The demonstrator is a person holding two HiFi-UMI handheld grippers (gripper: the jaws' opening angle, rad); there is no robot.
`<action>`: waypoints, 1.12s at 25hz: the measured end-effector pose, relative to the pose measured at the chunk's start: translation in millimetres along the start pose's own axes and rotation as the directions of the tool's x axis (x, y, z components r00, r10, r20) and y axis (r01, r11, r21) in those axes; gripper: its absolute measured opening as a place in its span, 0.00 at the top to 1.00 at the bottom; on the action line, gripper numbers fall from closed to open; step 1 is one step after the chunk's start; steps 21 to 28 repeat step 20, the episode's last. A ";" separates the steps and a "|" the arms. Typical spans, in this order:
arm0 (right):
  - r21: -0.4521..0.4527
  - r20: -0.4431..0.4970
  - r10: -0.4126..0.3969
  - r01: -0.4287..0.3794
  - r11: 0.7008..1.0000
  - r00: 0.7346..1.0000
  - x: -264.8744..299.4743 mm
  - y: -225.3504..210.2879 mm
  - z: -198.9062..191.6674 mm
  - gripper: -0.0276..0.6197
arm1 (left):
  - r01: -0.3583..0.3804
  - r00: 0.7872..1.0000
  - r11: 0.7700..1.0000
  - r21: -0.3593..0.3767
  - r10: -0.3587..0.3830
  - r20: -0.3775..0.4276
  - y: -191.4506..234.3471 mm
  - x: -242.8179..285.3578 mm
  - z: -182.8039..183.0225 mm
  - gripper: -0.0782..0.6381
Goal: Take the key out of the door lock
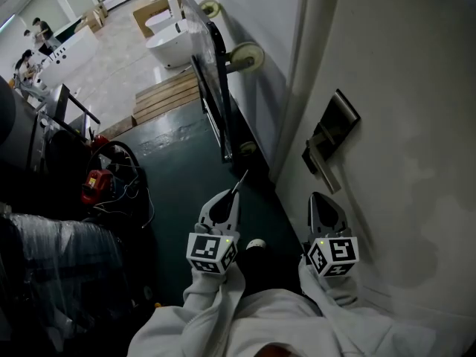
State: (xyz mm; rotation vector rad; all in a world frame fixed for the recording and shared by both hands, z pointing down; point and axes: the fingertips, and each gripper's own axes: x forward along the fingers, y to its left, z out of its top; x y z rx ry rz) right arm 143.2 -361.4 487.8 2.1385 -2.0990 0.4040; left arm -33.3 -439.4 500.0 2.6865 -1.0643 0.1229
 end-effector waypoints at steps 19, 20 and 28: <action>0.006 0.003 -0.032 0.032 0.999 0.999 -6.2 -4.7 0.1 0.88 | 0.051 0.999 0.999 -0.002 -0.051 -0.008 -10.2 12.3 -1.0 0.86; 0.007 0.003 -0.031 0.031 0.999 1.000 -6.5 -3.7 0.4 0.88 | 0.052 0.999 0.999 -0.003 -0.052 -0.009 -10.0 11.9 -0.9 0.86; 0.007 0.003 -0.031 0.031 0.999 1.000 -6.5 -3.7 0.4 0.88 | 0.052 0.999 0.999 -0.003 -0.052 -0.009 -10.0 11.9 -0.9 0.86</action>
